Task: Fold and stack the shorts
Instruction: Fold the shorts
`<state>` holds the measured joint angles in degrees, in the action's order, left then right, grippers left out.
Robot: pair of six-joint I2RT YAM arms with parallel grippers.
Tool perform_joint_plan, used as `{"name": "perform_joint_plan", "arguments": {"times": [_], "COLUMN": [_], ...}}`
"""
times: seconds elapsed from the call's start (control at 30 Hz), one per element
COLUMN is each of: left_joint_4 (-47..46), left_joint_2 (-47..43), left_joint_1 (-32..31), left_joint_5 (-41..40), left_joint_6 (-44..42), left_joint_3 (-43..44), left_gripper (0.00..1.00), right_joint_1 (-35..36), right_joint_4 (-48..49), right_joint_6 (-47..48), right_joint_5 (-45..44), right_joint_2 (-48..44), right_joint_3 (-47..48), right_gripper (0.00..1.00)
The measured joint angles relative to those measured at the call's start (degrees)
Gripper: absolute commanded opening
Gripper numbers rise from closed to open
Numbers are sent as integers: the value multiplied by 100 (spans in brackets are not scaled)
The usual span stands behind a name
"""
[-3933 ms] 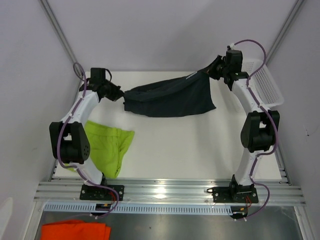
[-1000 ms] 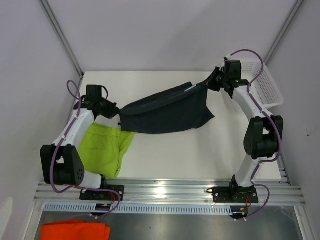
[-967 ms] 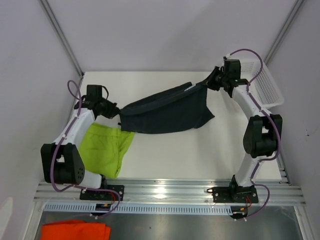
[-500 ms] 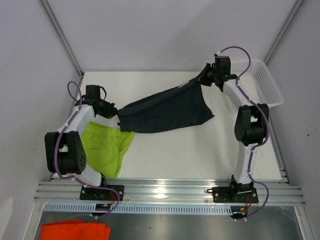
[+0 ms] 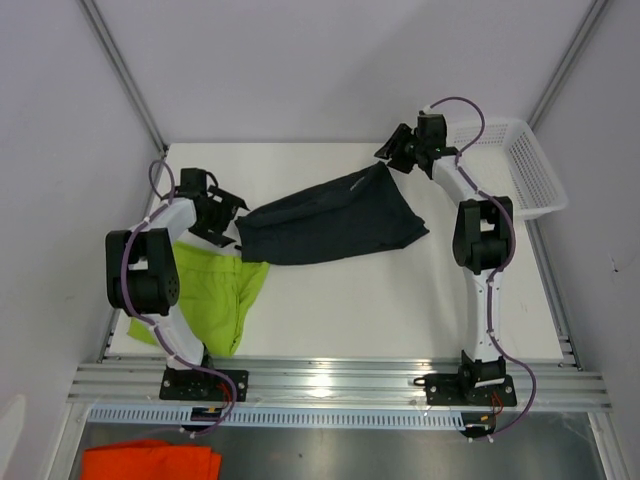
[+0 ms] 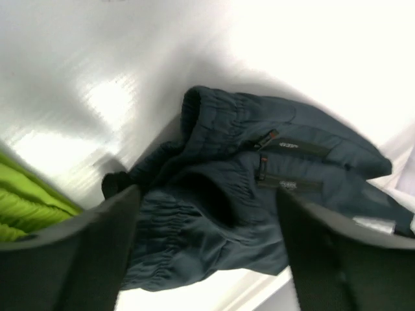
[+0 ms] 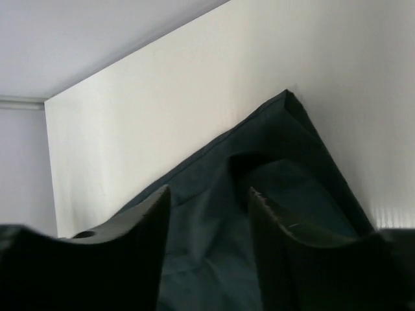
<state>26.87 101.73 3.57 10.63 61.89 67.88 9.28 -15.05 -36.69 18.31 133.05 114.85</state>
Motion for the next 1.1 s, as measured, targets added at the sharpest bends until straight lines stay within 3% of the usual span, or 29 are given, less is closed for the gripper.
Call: {"name": "perform_joint_plan", "arguments": {"times": [0.07, 0.13, 0.23, 0.4, 0.43, 0.83, 1.1], "left_joint_4": [-11, 24, 120, 306, 332, 369, 332], "left_joint_2": [63, 72, 72, -76, -164, -1019, -852], "left_joint_1": [11, 28, 48, 61, 61, 28, -240], "left_joint_5": [9, 7, -17, -227, -282, -339, -284], "left_joint_6": [-13, -55, -166, -494, -557, -848, -837], "left_joint_3": [26, 72, 308, 741, 745, 354, 411], "left_gripper": [99, 99, 99, 99, 99, 98, 97], "right_joint_1": [0, 0, -2, -20, -28, -70, 52], "right_joint_4": [0, -13, -90, -87, -72, 264, 601], "right_joint_6": [-22, -7, 31, 155, 201, 153, -299], "right_joint_5": [-55, -111, -164, -245, -245, 125, 177], "right_joint_2": [168, 328, 382, 221, 111, -868, -796], "right_joint_3": [177, 361, 463, 295, 118, -1399, -1759], "right_gripper": [72, 79, 81, 77, 73, 62, 60]}}
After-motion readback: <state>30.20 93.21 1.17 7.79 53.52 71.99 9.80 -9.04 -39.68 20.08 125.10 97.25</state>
